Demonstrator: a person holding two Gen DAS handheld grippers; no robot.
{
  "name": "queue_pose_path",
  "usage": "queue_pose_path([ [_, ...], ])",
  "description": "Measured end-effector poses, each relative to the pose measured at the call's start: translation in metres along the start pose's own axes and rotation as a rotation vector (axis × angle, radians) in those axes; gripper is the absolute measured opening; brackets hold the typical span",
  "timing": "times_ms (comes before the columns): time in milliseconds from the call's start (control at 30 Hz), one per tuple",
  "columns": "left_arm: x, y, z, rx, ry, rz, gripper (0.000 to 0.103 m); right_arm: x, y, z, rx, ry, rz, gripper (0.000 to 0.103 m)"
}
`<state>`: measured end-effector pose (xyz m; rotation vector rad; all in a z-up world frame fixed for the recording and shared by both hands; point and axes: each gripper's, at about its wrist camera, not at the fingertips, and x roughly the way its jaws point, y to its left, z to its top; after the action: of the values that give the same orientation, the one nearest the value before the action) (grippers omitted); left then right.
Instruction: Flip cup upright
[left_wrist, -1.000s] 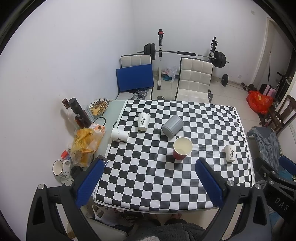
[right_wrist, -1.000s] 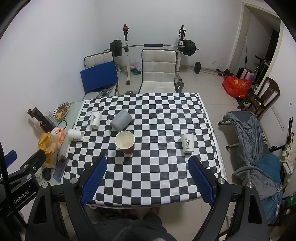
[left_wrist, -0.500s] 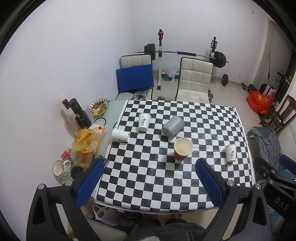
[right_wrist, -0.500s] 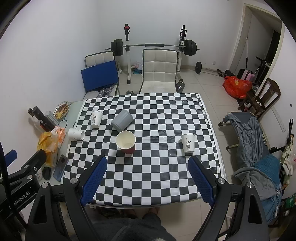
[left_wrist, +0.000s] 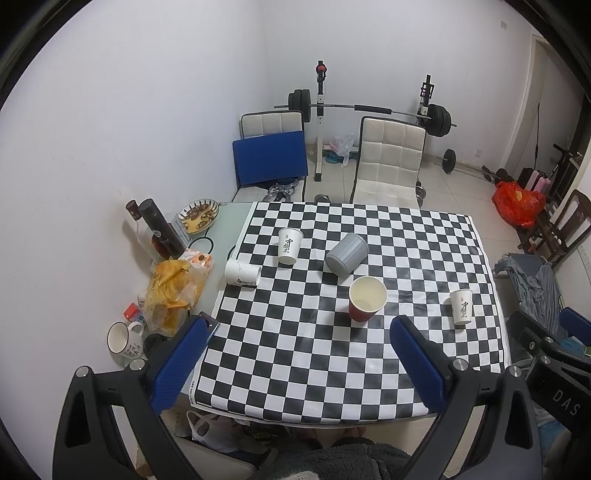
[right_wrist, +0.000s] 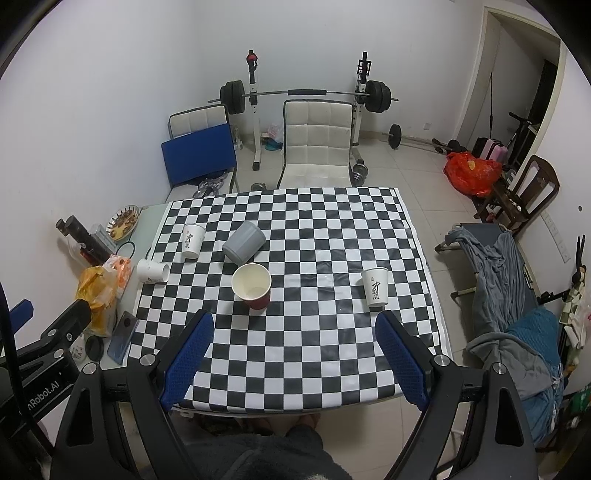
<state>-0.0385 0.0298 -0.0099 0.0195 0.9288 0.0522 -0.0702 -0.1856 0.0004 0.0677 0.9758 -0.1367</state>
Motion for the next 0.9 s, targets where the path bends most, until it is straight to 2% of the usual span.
queue_pose_path([
  [900, -0.0013, -0.0014, -0.0009, -0.001, -0.004, 0.002, 0.101, -0.0010, 0.0021, -0.0008, 0.001, -0.001, -0.001, 0.091],
])
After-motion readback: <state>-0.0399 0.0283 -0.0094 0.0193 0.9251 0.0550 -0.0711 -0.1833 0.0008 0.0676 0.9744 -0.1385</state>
